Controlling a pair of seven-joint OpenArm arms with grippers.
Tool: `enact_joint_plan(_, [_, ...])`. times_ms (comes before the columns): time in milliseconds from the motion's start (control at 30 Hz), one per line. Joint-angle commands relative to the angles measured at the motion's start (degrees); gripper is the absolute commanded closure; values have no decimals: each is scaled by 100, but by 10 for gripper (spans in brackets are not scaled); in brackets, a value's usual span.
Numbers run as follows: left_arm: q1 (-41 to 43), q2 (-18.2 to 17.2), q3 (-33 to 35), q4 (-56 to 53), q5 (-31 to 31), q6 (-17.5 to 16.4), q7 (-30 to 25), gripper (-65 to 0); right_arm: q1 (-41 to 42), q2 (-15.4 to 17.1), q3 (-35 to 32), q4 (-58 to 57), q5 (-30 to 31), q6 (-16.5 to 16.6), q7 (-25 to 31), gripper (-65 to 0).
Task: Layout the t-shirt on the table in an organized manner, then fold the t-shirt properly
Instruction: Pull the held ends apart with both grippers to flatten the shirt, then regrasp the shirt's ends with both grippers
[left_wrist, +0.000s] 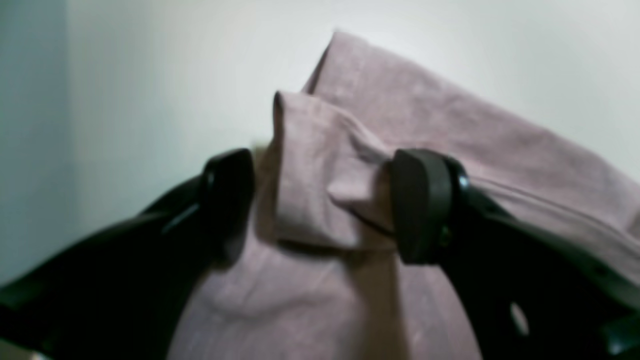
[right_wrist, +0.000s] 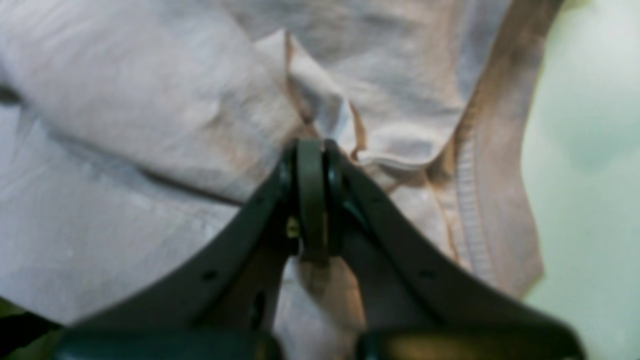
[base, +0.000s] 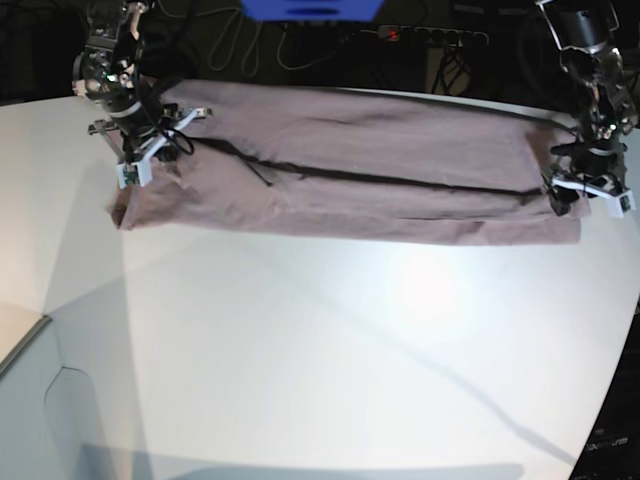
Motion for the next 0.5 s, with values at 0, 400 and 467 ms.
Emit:
enact_joint_plan(0, [-23, -91, -14, 71, -49, -33, -109, -420, -11, 24, 14, 77, 11, 18, 23, -47])
enact_joint_plan(400, [-5, -12, -49, 141, -49, -508, -83, -421, -284, -46, 31, 1140, 20, 18, 14, -173])
enact_joint_plan(467, [47, -12, -49, 132, -49, -508, -83, -421, -337, -143, 31, 1334, 20, 9, 6, -175])
